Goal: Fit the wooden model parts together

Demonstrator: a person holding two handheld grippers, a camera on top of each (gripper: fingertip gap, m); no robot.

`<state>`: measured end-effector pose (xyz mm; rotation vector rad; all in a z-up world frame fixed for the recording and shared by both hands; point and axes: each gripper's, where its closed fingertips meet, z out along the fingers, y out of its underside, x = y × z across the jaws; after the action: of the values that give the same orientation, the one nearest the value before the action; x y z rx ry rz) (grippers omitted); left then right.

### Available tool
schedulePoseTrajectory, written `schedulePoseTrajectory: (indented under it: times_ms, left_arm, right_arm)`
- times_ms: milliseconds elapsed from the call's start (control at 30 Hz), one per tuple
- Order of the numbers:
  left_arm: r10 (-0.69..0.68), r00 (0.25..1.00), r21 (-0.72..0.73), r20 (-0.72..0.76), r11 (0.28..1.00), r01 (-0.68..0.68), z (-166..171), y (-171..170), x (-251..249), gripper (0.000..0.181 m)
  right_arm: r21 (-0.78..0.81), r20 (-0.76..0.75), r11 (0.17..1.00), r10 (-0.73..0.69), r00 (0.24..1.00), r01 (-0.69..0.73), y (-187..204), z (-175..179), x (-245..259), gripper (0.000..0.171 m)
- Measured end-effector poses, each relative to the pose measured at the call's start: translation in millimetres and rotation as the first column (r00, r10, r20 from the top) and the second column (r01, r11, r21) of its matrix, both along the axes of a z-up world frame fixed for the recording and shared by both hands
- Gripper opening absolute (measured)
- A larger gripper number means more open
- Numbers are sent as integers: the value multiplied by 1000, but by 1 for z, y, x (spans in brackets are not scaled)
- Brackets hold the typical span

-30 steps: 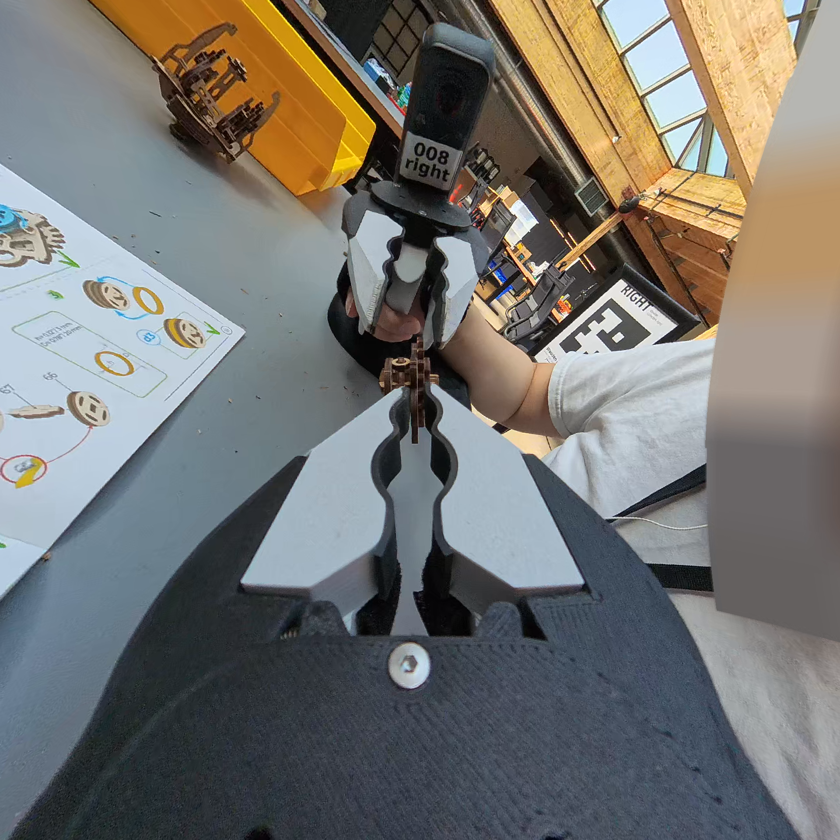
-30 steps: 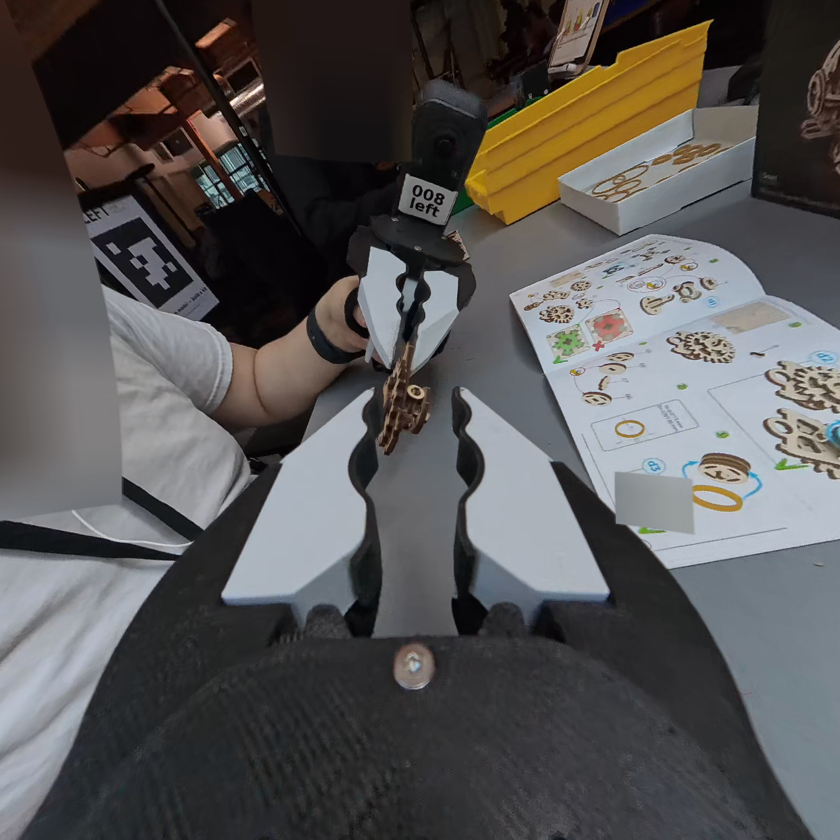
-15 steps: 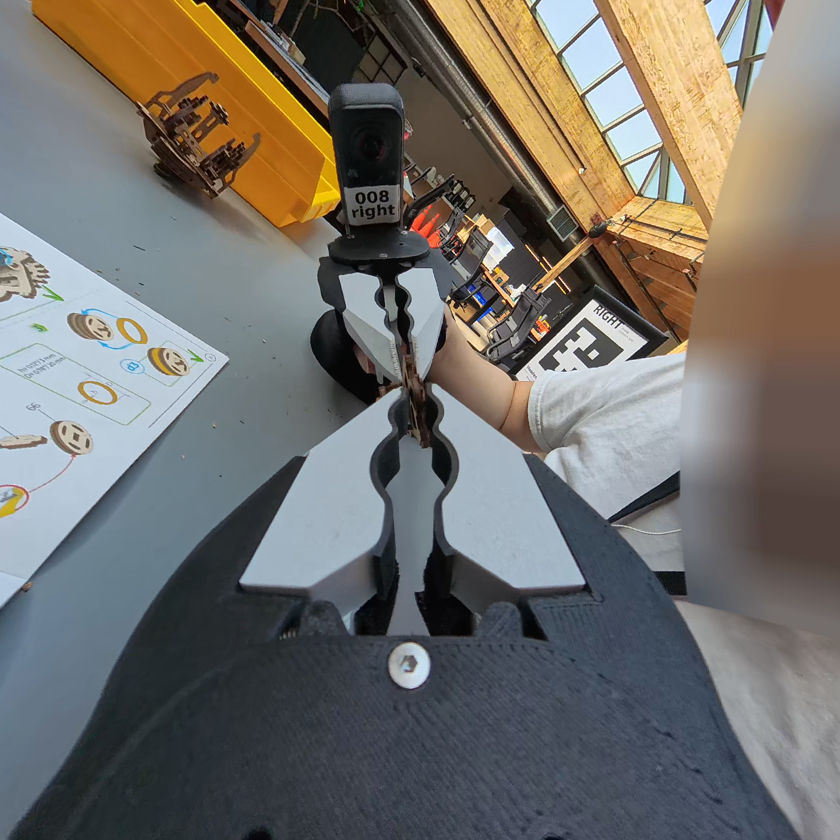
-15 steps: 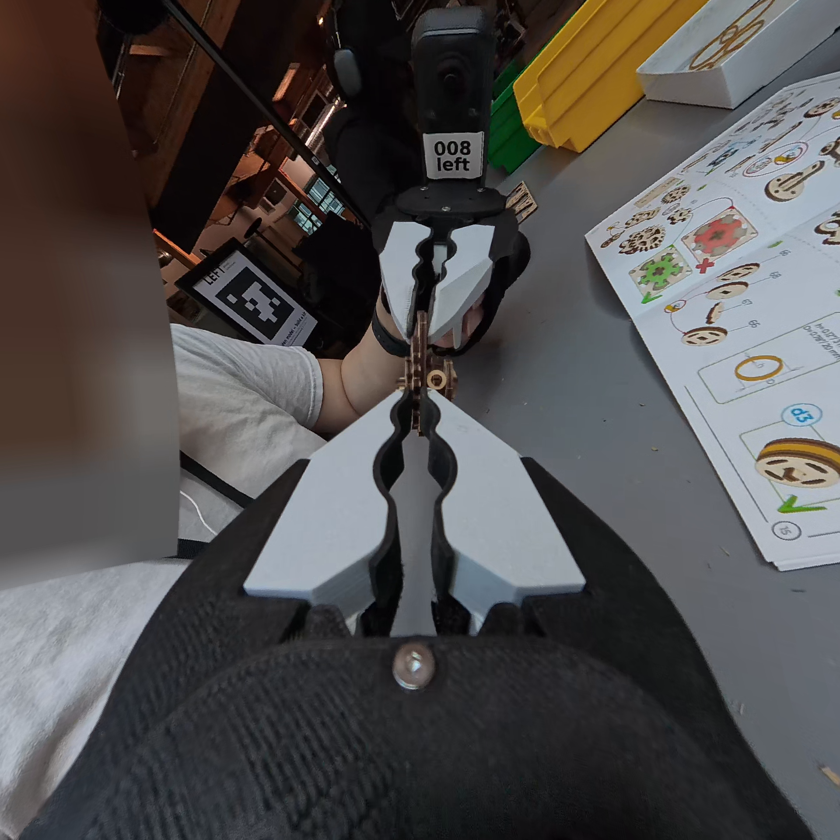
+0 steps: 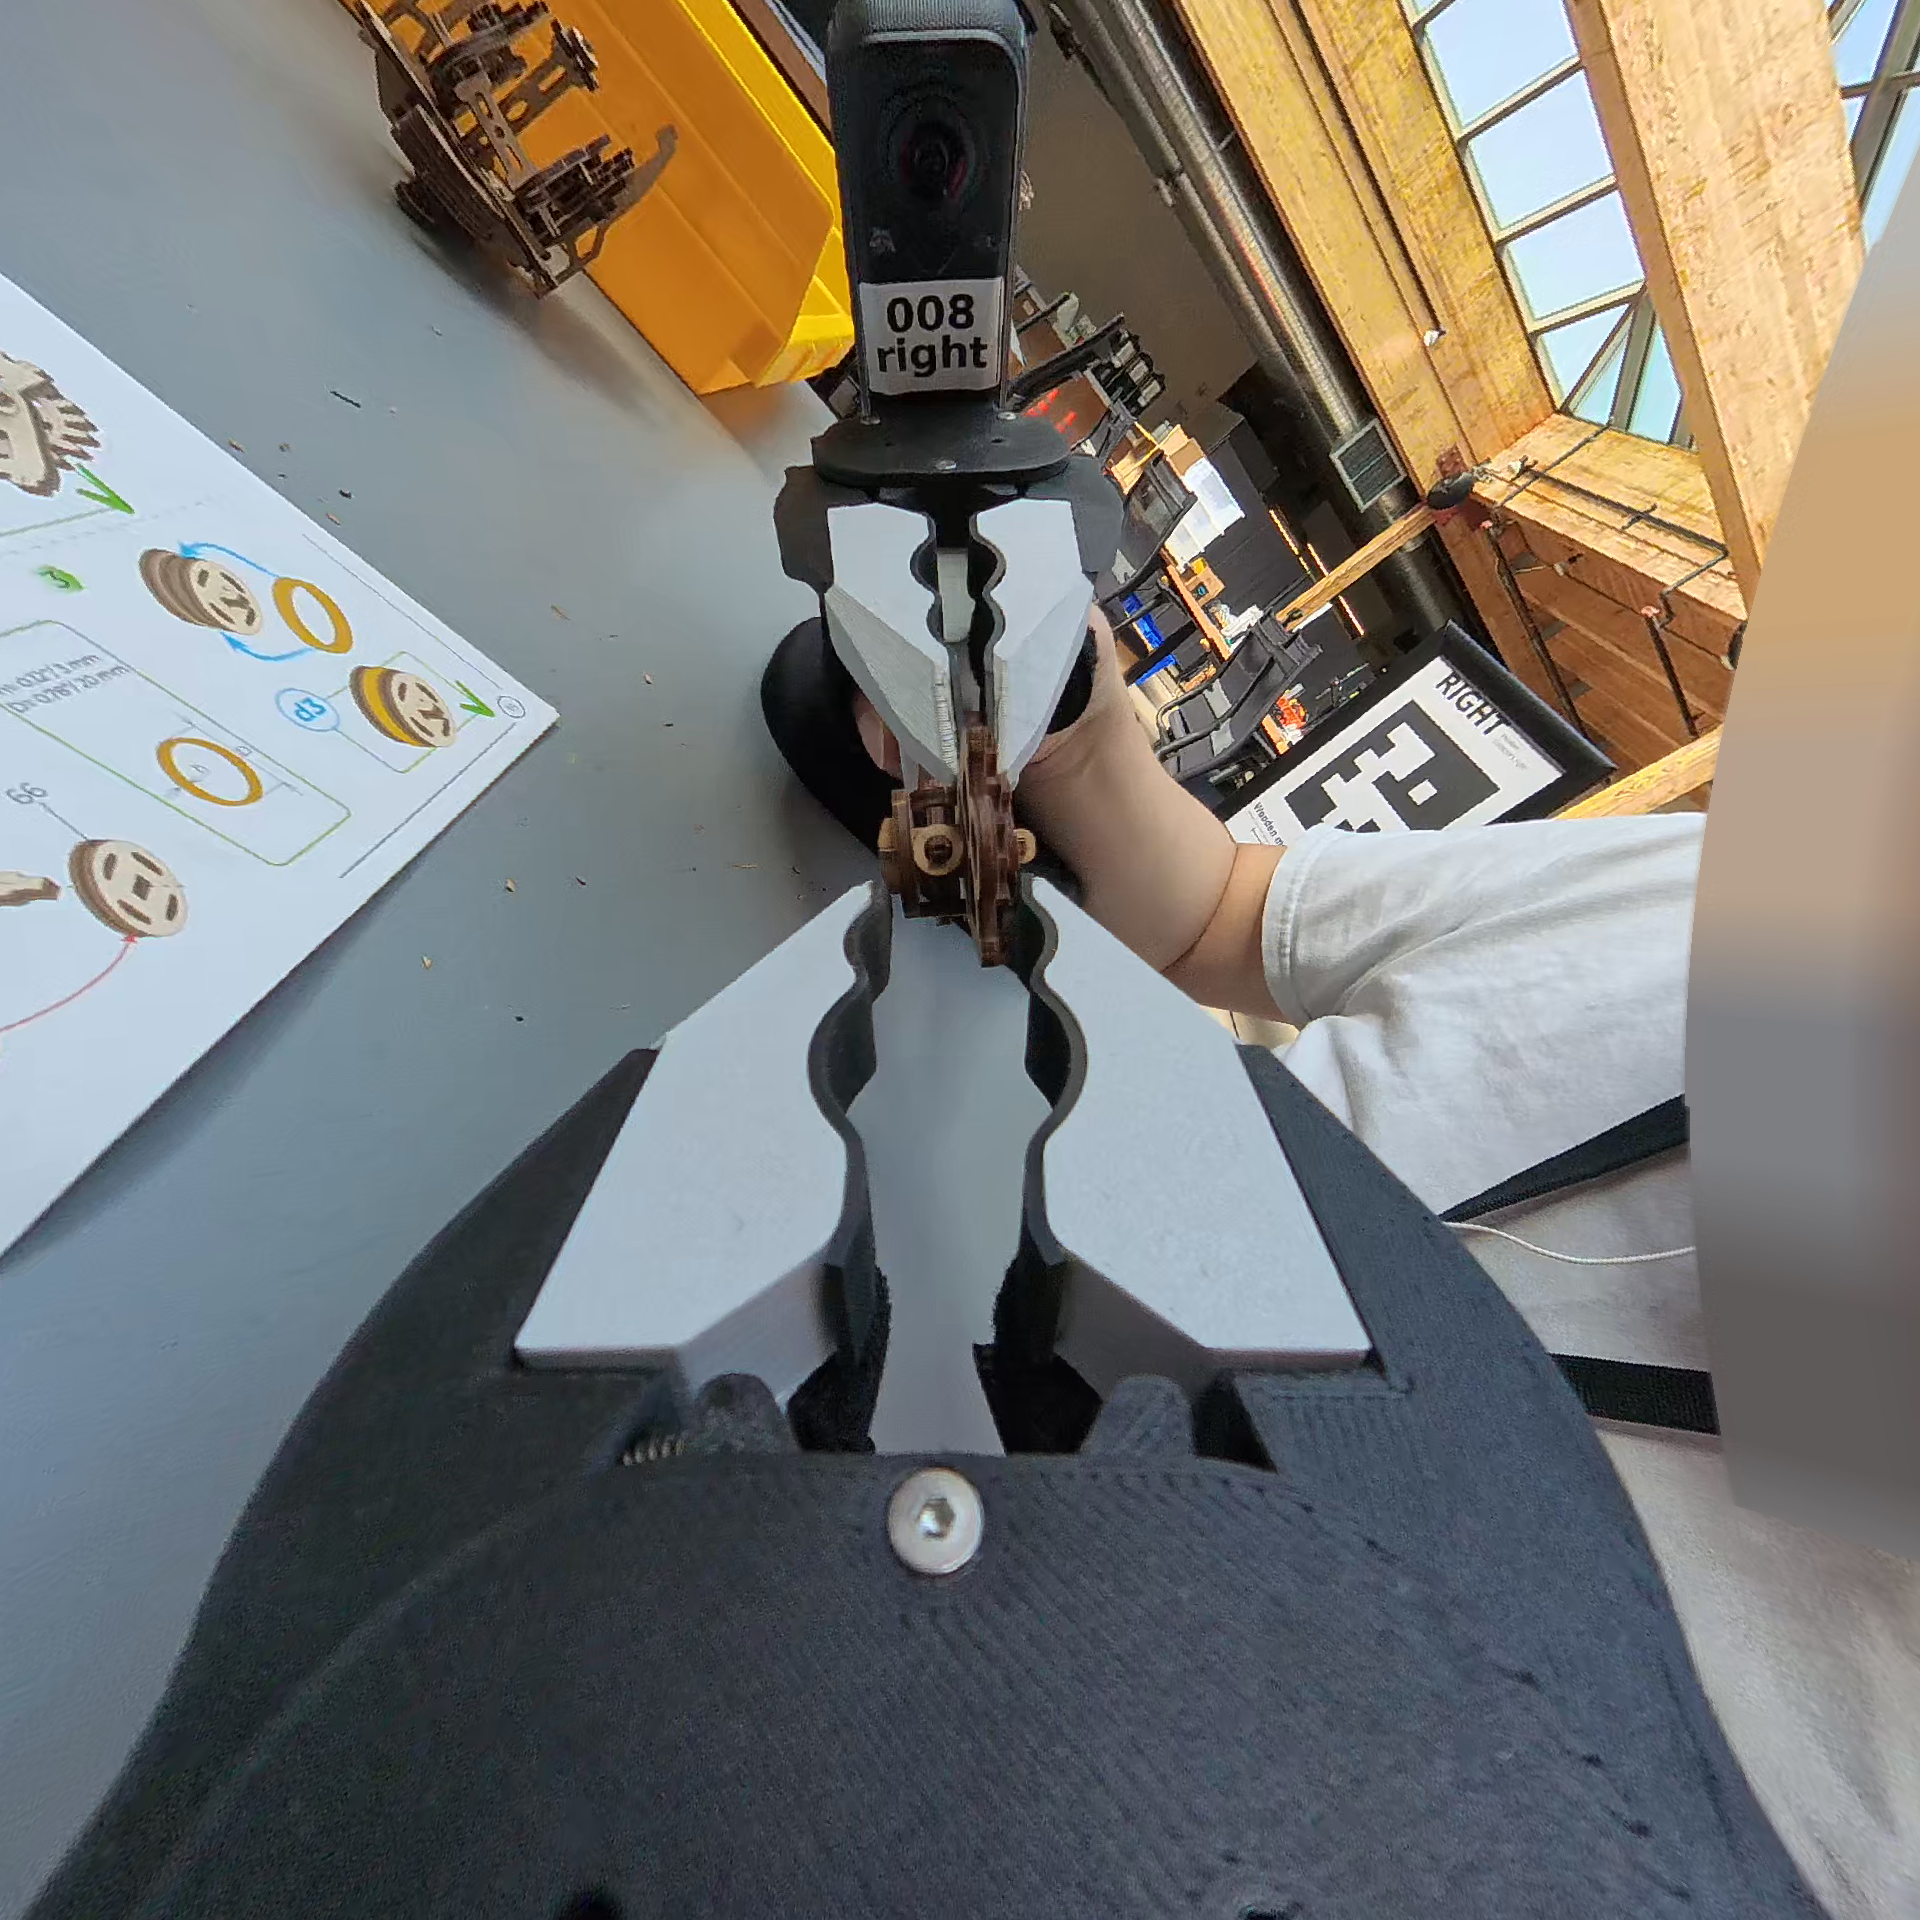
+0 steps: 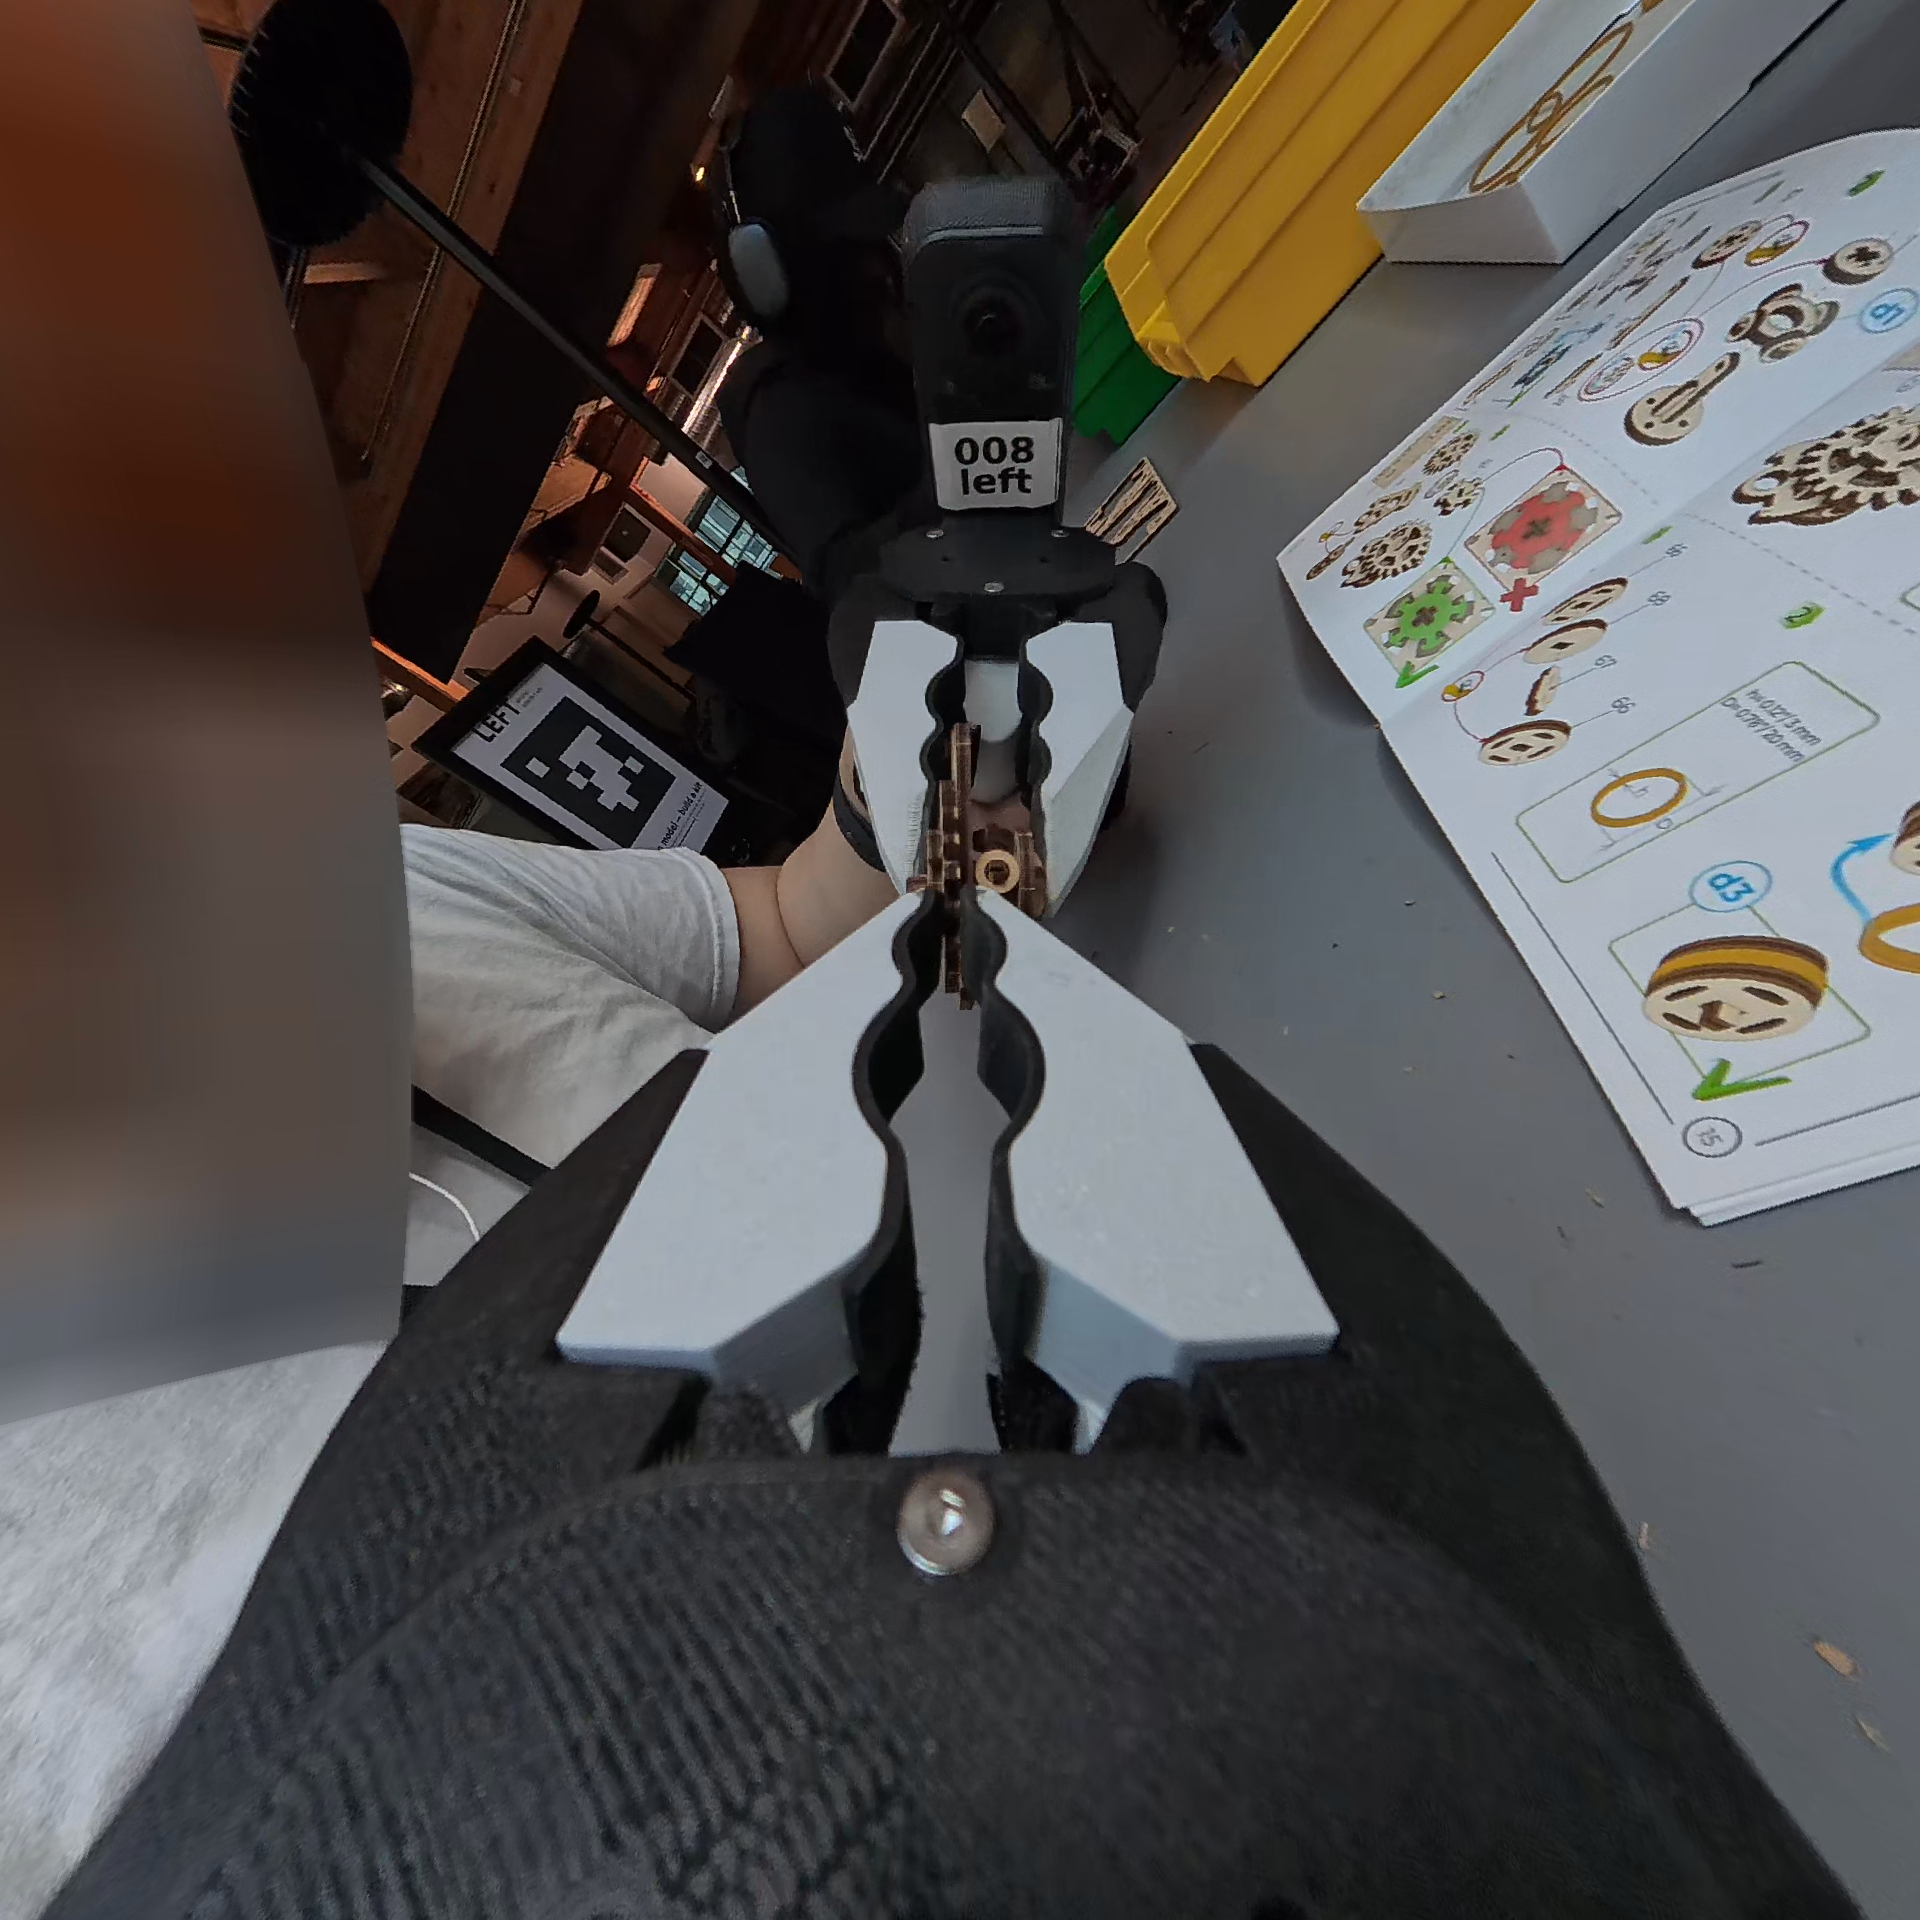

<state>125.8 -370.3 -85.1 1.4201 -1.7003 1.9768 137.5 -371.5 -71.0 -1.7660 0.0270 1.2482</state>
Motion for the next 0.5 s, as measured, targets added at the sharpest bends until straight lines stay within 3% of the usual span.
schedulePoseTrajectory:
  times_ms: [100, 167, 200, 267, 333, 400, 500]
  left_arm:
    - [29, 1000, -51, 4, 998, -29, 5, 3, 3, 21]
    - [38, 999, -118, -12, 992, -39, 9, 6, 5, 21]
    - [46, 999, -158, -18, 986, -49, 12, 9, 6, 19]
    - [64, 998, -235, -21, 970, -67, 18, 14, 7, 19]
    - [59, 998, -269, -23, 961, -63, 20, 15, 7, 19]
    - [55, 998, -267, -25, 962, -60, 19, 13, 7, 19]
    - [68, 997, -260, -18, 963, -71, 20, 12, 8, 19]
  right_arm:
    - [84, 59, 996, -46, 997, 41, 3, 8, 5, 3]
    - [250, 239, 961, -183, 953, 122, 6, 22, 14, 14]
    - [373, 363, 919, -271, 892, 127, 4, 32, 15, 15]
    - [549, 591, 832, -449, 670, 73, 1, 42, 15, 12]
    - [579, 727, 814, -497, 473, -35, 1, 34, 5, 12]
    - [587, 754, 809, -527, 393, -41, 6, 30, -1, 12]
    - [588, 767, 806, -532, 359, -62, 9, 32, -7, 8]
